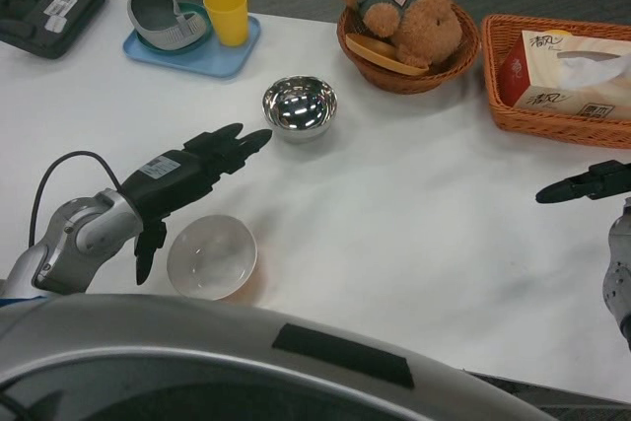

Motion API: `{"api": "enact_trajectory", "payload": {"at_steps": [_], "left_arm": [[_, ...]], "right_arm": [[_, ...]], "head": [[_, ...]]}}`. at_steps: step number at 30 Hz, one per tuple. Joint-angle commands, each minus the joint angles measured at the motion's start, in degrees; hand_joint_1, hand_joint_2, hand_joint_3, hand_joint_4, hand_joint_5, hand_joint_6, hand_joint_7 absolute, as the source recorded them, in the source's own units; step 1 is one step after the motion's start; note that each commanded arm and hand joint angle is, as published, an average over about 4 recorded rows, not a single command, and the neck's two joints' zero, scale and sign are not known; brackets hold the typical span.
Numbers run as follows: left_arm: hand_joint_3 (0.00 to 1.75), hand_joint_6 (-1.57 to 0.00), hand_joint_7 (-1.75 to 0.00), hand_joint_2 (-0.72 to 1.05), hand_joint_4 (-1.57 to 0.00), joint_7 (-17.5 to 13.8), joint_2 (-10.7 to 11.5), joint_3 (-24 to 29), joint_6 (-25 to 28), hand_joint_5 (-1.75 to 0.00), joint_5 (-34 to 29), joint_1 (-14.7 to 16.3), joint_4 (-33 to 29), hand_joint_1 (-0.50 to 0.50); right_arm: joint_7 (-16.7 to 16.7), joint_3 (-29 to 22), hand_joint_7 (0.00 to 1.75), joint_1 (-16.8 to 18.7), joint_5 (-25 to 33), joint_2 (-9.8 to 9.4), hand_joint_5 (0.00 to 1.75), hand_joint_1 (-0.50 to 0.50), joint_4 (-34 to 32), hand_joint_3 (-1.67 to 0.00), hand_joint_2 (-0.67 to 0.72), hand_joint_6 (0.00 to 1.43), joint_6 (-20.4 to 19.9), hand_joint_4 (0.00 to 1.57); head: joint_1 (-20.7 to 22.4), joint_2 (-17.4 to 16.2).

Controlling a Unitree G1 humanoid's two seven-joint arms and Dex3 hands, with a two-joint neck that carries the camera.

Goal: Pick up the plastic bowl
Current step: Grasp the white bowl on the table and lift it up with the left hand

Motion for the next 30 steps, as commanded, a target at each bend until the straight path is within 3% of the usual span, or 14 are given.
{"api": "enact_trajectory", "payload": {"at_steps": [1, 9, 12, 15, 23, 30], "left_arm": [[0.00, 0.00, 0.00, -0.64, 0.00, -1.7, -0.3, -0.7, -0.8, 0.00, 1.6, 0.0, -0.3, -0.50], [0.00, 0.00, 0.00, -0.70, 0.00, -6.0, -2.6, -1.2, -7.3, 0.00, 3.0, 1.9, 1.1, -0.50], [0.00, 0.00, 0.00, -0.68, 0.00, -10.0, -7.0, 3.8, -14.6, 0.00, 5.0, 2.0, 2.3, -0.48], [0.00, 0.00, 0.00, -0.64, 0.00, -11.6, -10.7, 9.1, -19.7, 0.00, 7.5, 1.5, 2.6, -0.48], [0.00, 0.00, 0.00, -0.59, 0.00, -18.3, -14.6, 18.6, -29.9, 0.00, 10.4, -2.4, 3.8, -0.48], [0.00, 0.00, 0.00, -0.35, 0.00, -18.5, -17.3, 18.6, -32.2, 0.00, 14.3, -1.0, 2.7, -0.48]], "right_arm": [[-0.2, -0.4, 0.00, 0.7, 0.4, -0.95, 0.00, -0.46, 0.2, 0.00, 0.72, 0.00, -0.5, 0.00], [-0.2, -0.3, 0.00, 0.4, 0.5, -0.86, 0.00, -0.46, 1.0, 0.00, 0.72, 0.00, -0.5, 0.00], [-0.2, 0.0, 0.00, 0.0, 0.5, -0.91, 0.00, -0.46, 1.7, 0.00, 0.72, 0.00, -0.5, 0.00], [-0.2, 0.0, 0.00, 0.0, 0.5, -0.86, 0.00, -0.46, 1.9, 0.00, 0.72, 0.00, -0.5, 0.00], [-0.2, 0.2, 0.00, -0.1, 0.7, -0.84, 0.00, -0.46, 2.2, 0.00, 0.72, 0.00, -0.5, 0.00], [-0.2, -0.1, 0.00, 0.8, 1.3, -0.62, 0.00, -0.46, 1.5, 0.00, 0.72, 0.00, -0.5, 0.00]], "head": [[-0.1, -0.2], [0.4, -0.5], [0.3, -0.4], [0.4, -0.4], [0.0, -0.5], [-0.9, -0.4]]}}
